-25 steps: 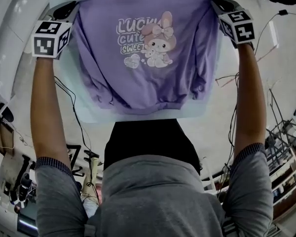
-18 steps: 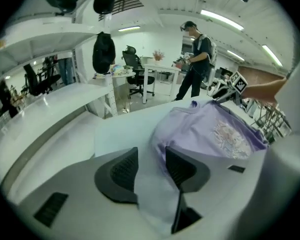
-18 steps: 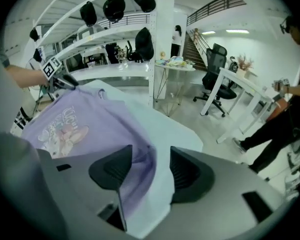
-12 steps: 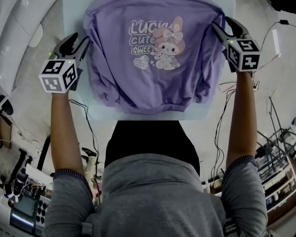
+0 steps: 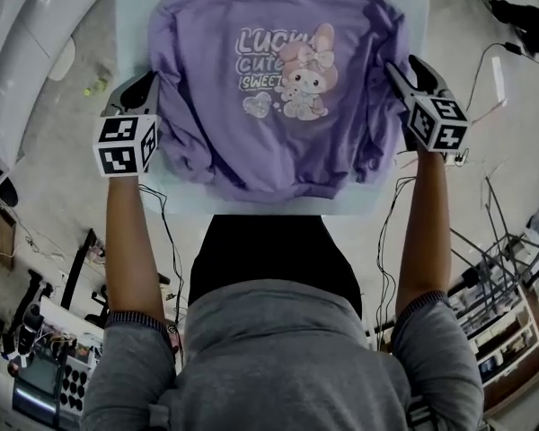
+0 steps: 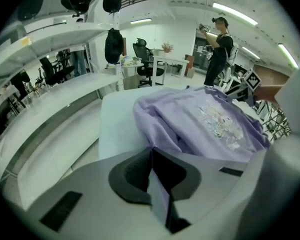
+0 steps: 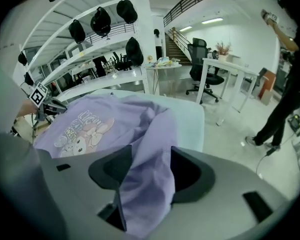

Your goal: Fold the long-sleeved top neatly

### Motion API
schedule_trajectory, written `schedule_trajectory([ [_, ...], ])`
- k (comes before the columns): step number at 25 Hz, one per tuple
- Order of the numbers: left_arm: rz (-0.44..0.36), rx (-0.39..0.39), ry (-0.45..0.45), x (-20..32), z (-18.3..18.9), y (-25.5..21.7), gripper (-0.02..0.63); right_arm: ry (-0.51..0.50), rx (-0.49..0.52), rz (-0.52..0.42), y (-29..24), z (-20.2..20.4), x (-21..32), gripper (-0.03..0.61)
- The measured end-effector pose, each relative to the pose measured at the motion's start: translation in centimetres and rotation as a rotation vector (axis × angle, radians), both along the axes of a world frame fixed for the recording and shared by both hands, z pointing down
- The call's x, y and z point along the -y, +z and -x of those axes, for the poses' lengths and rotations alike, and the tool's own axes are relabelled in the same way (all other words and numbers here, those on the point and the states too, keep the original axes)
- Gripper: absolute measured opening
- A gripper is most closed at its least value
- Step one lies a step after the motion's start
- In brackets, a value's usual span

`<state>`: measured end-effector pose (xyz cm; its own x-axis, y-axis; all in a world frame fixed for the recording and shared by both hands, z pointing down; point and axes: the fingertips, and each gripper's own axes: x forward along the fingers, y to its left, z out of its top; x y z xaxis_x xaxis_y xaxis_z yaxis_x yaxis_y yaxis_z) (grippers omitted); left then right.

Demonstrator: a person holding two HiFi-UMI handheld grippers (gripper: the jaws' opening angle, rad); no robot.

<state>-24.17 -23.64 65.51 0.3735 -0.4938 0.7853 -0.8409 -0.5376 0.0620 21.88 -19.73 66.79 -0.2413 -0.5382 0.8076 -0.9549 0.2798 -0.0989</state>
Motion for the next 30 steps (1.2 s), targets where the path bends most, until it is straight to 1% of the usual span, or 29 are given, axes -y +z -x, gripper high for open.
schedule_trajectory([
  [2,-0.03,0.018,-0.02,1.2,1.4,-1.1,0.026,0.005,-0.008,-0.002,0.0,-0.6,0.0,0.259],
  [6,-0.086,0.09,-0.032,3.6,4.7,-3.2,0.026,0.001,-0.023,-0.007,-0.4,-1.1,0.4,0.261],
  [9,-0.115,0.164,-0.02,5.3,6.4,-3.6,0.026,0.0,-0.034,-0.018,-0.8,-1.3,0.9,0.262],
  [12,-0.126,0.243,0.012,6.3,7.1,-2.7,0.028,0.009,-0.046,-0.025,-1.1,-1.8,1.0,0.265],
  [14,-0.164,0.316,0.034,6.9,7.6,-2.6,0.028,0.012,-0.051,-0.027,-1.4,-2.1,0.9,0.267],
  [15,-0.179,0.335,0.035,7.1,7.8,-2.6,0.028,0.01,-0.054,-0.028,-1.5,-2.1,0.8,0.268],
  [16,-0.18,0.326,0.032,7.1,7.7,-2.6,0.028,0.008,-0.057,-0.03,-1.7,-2.1,0.7,0.268],
  [17,-0.168,0.289,0.027,6.9,7.3,-2.5,0.033,0.005,-0.062,-0.032,-1.9,-2.0,0.6,0.27],
  [18,-0.149,0.231,0.022,6.5,6.6,-2.5,0.062,0.003,-0.067,-0.034,-2.2,-2.0,0.4,0.273],
  [20,-0.113,0.103,0.008,5.4,5.2,-2.7,0.197,0.003,-0.072,-0.038,-2.8,-1.8,-0.1,0.279],
  [21,-0.104,0.056,-0.007,4.7,4.9,-3.1,0.218,0.003,-0.069,-0.041,-3.1,-1.5,-0.3,0.281],
  [22,-0.099,0.029,-0.027,3.9,4.9,-3.5,0.229,0.003,-0.064,-0.045,-3.4,-1.2,-0.5,0.282],
  [24,-0.095,0.022,-0.059,2.1,5.3,-4.1,0.236,0.0,-0.052,-0.051,-4.1,-0.2,-1.0,0.284],
  [26,-0.087,0.038,-0.071,-0.1,5.5,-4.3,0.238,-0.01,-0.045,-0.051,-4.6,0.9,-1.6,0.285],
  [30,-0.073,0.071,-0.034,-4.2,4.8,-4.5,0.238,-0.025,-0.027,-0.045,-5.4,3.2,-2.9,0.29],
])
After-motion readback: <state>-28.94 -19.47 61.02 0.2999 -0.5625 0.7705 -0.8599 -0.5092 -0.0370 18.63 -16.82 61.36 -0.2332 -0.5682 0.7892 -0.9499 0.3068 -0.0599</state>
